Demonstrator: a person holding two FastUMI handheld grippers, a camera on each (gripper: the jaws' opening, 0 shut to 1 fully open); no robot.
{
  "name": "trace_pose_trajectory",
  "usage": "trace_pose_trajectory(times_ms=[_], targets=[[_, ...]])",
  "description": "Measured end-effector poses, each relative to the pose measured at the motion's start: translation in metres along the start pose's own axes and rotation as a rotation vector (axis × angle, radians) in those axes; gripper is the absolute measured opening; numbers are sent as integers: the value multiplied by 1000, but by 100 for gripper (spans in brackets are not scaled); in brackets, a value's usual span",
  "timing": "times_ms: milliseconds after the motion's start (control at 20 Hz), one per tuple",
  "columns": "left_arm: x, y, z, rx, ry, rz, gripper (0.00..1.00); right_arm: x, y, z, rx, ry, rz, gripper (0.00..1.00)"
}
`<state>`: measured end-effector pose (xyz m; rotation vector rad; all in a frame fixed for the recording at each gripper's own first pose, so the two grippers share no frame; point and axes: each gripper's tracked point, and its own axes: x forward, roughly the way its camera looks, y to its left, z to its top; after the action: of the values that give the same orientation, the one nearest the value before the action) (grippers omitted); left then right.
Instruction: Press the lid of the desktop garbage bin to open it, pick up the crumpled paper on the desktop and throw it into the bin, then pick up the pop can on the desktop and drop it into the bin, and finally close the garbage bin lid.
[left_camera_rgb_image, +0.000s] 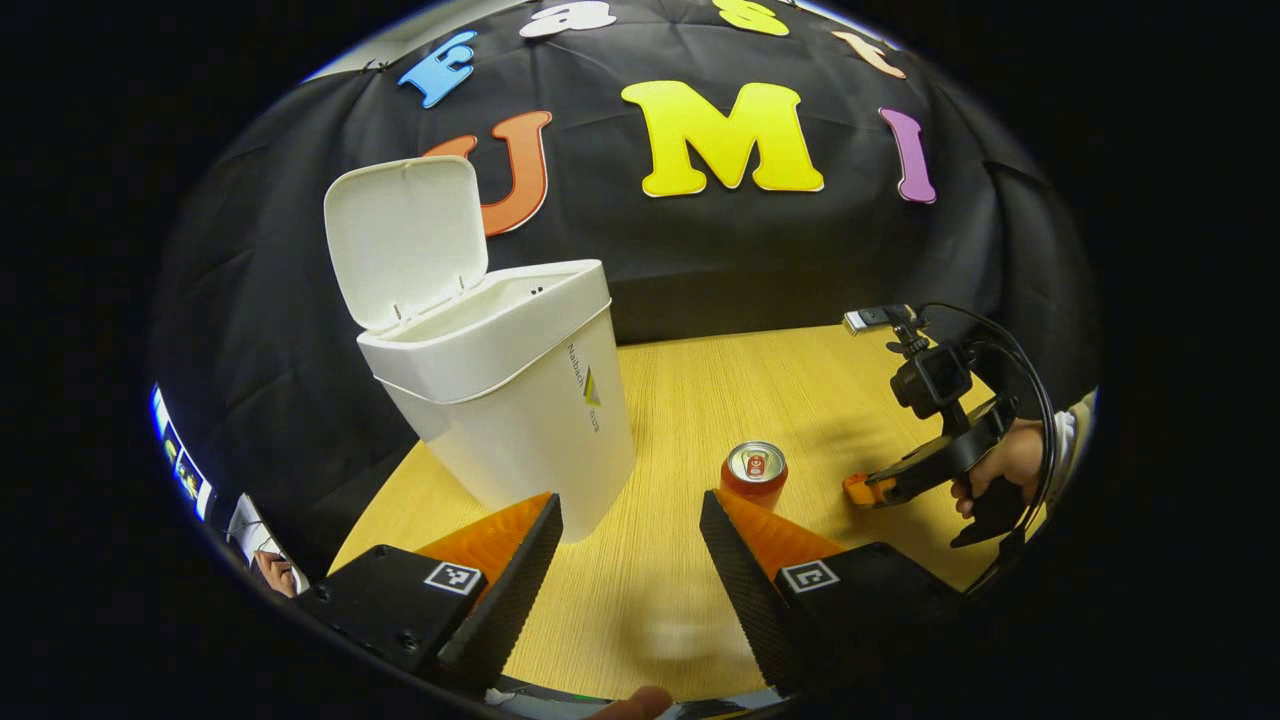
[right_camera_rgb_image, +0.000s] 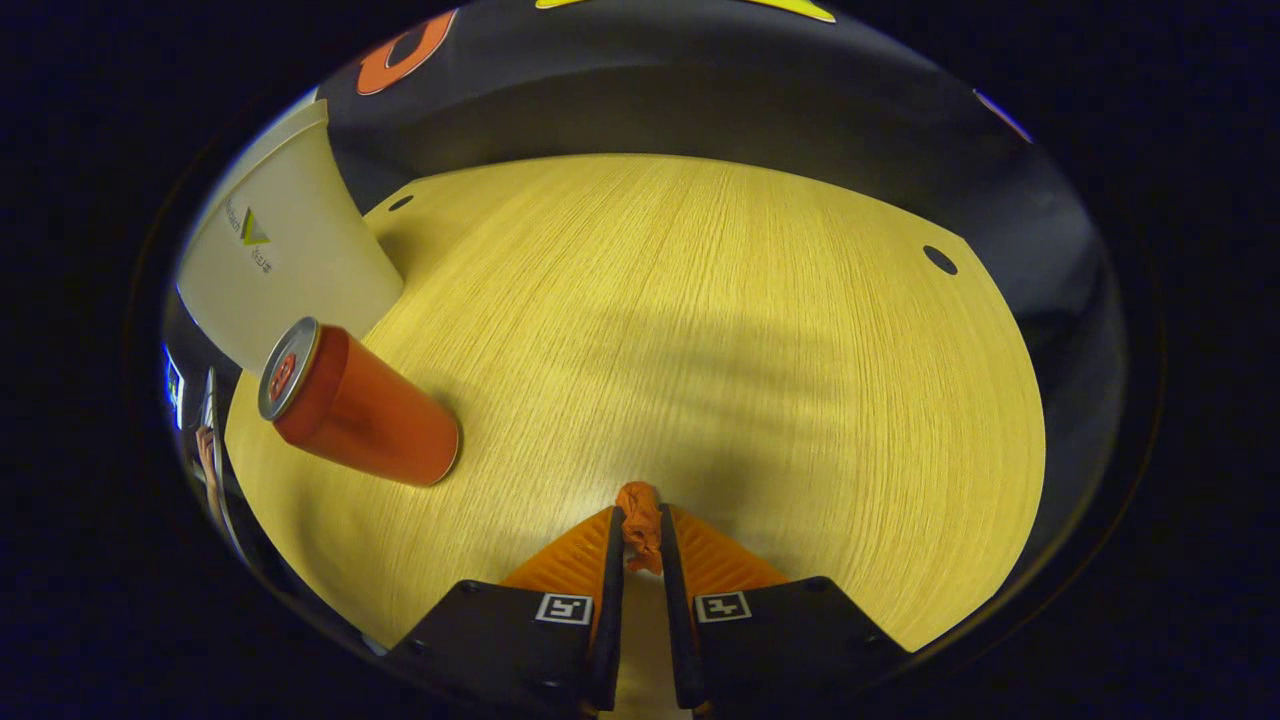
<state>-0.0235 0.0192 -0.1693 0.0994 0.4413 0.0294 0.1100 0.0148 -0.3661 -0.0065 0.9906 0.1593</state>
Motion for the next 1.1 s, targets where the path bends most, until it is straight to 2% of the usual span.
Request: trace_pose_trajectory(times_ms=[200,250,300,350,550,850,950,1000,1100], targets=[[-3,-6,5,-3,-25,-28,94,-37,-6,27,5,-79,-2,22],[-3,-7,6,-3,-30,-37,94,-49,-7,39,6,-107,1,20],[-5,-10,7,-2,-36,-49,94,-63,-6,50,8,-136,5,23],[-4,-12,8,0,-43,-58,94,-74,-4,61,8,-163,8,20],[-7,-16,14,-3,-73,-90,94,-132,3,104,-9,-269,6,22],[-12,8,10,-17,-98,-95,94,-221,63,170,-85,-454,74,20],[-16,23,6,-35,-105,-80,94,-235,84,193,-145,-512,70,22],[-17,30,3,-46,-104,-80,94,-241,97,203,-159,-539,77,19],[-21,41,-5,-55,-102,-75,94,-243,124,217,-178,-551,100,22]])
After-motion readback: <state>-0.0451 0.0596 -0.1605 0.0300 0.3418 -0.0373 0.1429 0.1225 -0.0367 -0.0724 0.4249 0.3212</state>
